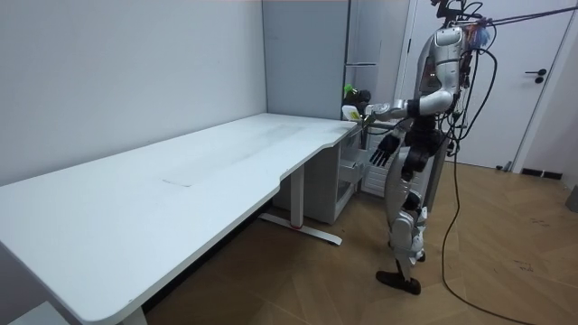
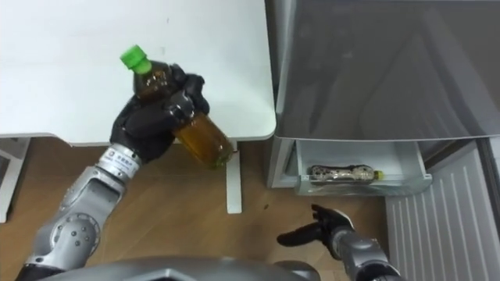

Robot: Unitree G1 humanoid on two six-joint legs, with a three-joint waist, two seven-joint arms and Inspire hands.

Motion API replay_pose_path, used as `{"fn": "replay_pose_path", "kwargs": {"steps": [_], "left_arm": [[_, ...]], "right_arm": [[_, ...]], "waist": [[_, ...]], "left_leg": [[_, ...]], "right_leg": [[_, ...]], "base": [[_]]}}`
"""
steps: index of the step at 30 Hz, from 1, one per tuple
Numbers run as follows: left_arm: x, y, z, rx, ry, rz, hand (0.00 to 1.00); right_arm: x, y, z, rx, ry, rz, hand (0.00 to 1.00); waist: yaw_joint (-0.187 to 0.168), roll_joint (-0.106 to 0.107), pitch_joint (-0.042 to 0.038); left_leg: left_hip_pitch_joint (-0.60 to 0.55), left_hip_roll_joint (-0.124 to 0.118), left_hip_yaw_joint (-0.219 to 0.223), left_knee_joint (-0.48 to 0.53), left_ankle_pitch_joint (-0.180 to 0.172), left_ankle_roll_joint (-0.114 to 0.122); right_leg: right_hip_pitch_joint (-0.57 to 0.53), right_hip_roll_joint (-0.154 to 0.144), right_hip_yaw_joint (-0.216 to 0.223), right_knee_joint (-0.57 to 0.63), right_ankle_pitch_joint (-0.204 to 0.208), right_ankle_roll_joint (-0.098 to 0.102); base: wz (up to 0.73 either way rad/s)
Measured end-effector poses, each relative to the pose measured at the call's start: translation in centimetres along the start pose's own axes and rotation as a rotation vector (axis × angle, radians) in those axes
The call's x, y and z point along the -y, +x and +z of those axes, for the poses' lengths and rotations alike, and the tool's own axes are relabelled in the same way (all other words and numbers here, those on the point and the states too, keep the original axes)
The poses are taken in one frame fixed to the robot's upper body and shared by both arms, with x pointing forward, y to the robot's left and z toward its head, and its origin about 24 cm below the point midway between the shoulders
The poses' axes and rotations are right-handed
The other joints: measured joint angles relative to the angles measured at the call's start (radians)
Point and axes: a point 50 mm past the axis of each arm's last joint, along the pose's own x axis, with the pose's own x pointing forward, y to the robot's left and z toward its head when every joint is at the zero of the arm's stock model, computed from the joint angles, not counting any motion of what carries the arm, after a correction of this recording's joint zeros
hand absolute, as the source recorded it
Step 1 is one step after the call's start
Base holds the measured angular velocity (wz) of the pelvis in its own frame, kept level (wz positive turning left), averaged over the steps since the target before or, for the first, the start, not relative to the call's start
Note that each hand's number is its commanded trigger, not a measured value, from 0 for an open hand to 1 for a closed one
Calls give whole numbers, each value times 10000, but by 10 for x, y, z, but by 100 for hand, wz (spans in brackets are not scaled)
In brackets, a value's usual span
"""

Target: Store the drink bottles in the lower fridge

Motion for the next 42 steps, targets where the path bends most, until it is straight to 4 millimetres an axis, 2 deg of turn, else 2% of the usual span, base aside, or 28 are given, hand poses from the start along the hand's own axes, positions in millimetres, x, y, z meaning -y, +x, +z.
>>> {"fn": "replay_pose_path", "kwargs": {"steps": [4,8,10,14,17,19,23,30,36,42], "left_arm": [[-2,-7,-7,-435,-55,33,100],[-1,-11,-13,-761,-191,-93,100],[-1,-12,-16,-889,-282,-92,100],[-6,-13,-23,-1066,-533,161,100],[-17,-18,-35,-1611,-593,683,100],[-23,-22,-41,-2031,-378,949,100],[-25,-25,-40,-2174,-179,1016,100],[-27,-25,-37,-2305,329,982,100],[-28,-19,-31,-2620,1985,855,100],[-28,-17,-32,-3028,3109,804,100]], "right_arm": [[-2,-1,17,644,-532,78,0],[-7,-2,28,1098,-930,348,0],[-14,-1,32,1201,-1463,638,0],[-24,-1,33,1198,-2169,977,0],[-28,-3,41,1491,-2983,1223,0],[-30,-5,49,1819,-3231,1378,0],[-38,-11,62,2457,-3513,2045,0],[-54,-26,73,3344,-3896,3601,0],[-54,-29,71,3183,-4030,4554,0],[-58,-37,82,3798,-4489,4995,0]], "waist": [[-9,-113,51],[29,-186,27],[31,-252,-14],[255,-270,-26],[294,-231,-2],[288,-209,47],[259,-135,76],[400,-11,6],[536,-84,44],[547,-158,75]], "left_leg": [[-26,-60,-31,56,26,41],[-40,-120,-60,44,35,58],[-79,-121,-61,43,35,58],[-23,-115,-59,39,35,57],[-10,-99,-59,39,34,57],[-89,-100,-63,62,33,58],[-367,-115,-139,238,18,72],[-347,-131,-126,300,21,78],[-451,-132,-121,354,21,78],[-538,-131,-122,358,21,78]], "right_leg": [[-78,-47,3,15,-58,32],[-90,-106,-27,38,-76,65],[-79,-107,-27,44,-76,65],[-42,-108,-32,92,-75,63],[-61,-108,-24,195,-77,66],[-68,-115,-57,201,-77,65],[-183,-114,-86,205,-75,63],[-170,-120,-15,216,-77,63],[-173,-144,-181,190,-77,63],[-285,-146,-200,200,-78,64]], "base": [[4],[4],[0],[0],[0],[4],[10],[0],[5],[1]]}}
